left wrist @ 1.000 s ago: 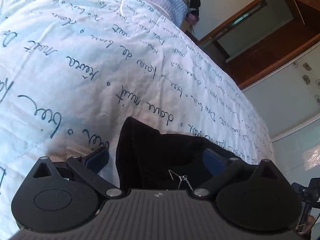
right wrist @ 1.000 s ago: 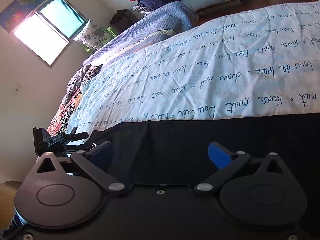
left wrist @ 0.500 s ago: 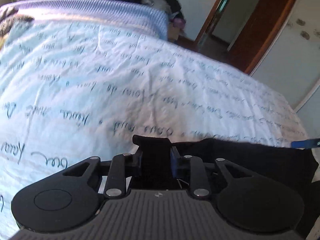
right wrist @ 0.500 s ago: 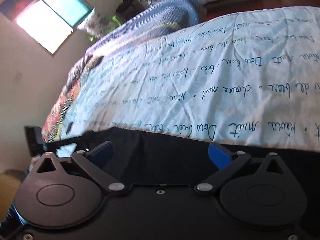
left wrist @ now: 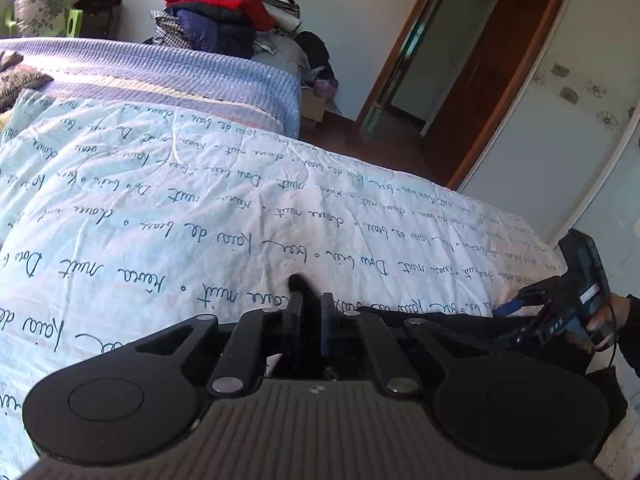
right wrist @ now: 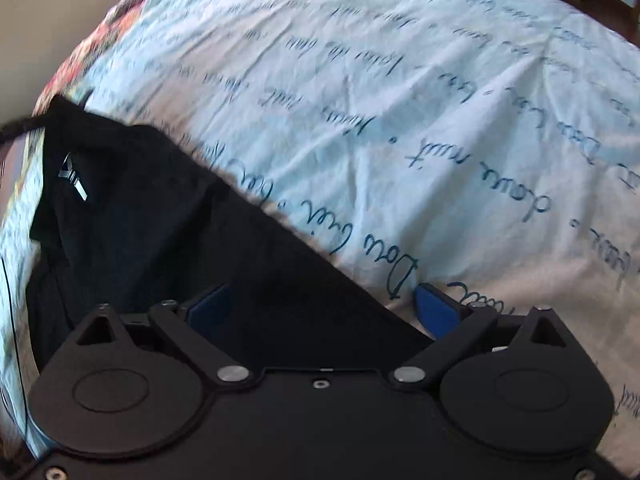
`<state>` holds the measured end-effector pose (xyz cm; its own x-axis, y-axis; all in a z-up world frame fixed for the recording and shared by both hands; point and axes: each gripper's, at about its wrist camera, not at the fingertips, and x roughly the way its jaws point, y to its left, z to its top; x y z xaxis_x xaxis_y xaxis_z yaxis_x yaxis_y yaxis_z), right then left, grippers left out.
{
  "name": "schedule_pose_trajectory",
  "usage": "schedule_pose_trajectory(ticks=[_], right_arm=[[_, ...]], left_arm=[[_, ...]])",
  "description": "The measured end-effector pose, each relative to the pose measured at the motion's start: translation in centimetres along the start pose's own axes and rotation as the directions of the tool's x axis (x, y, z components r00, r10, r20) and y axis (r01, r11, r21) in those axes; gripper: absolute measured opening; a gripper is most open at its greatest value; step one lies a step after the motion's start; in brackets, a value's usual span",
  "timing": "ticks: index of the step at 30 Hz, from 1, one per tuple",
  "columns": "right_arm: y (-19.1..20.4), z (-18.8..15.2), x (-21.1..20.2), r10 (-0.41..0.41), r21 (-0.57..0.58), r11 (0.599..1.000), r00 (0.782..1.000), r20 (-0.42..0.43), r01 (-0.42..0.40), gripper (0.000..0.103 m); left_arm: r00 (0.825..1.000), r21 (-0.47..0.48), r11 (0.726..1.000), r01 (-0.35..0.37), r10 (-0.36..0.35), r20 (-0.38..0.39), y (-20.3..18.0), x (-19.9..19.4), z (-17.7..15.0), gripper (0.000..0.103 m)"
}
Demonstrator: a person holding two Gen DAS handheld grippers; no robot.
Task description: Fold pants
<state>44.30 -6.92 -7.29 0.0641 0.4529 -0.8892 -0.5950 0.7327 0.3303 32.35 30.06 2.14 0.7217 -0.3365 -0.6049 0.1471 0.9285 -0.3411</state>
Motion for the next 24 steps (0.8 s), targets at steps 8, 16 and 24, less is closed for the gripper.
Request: schedule_pose_trajectory(ticks=[8,16,24], right_arm=[[0.8,0.5,-1.1,0.010,-0.110,0.994,0.998,-0.065,-0.017,0.058],[-0.4,0.0,-1.5,0.071,-0.058,0.996,0.997,-0.030,-0.072,0.059],[-0.1,-0.5,-1.8,0.103,-0.086,0.991,0.994,-0.045,-0.107,0.050]], left_arm=[[0.998,-0.070,0.997,-0.015,0.010,-0.068,3.1,2.0,-1.3,0.025],[0.978,-0.255,0.961,0.109,-0.150,-0.147,7.3,5.9,-3.0,0.066],[0.986,-0.143,0.987,0.070,-0.090,-0.142,3.2,7.8,-1.5,0.000]])
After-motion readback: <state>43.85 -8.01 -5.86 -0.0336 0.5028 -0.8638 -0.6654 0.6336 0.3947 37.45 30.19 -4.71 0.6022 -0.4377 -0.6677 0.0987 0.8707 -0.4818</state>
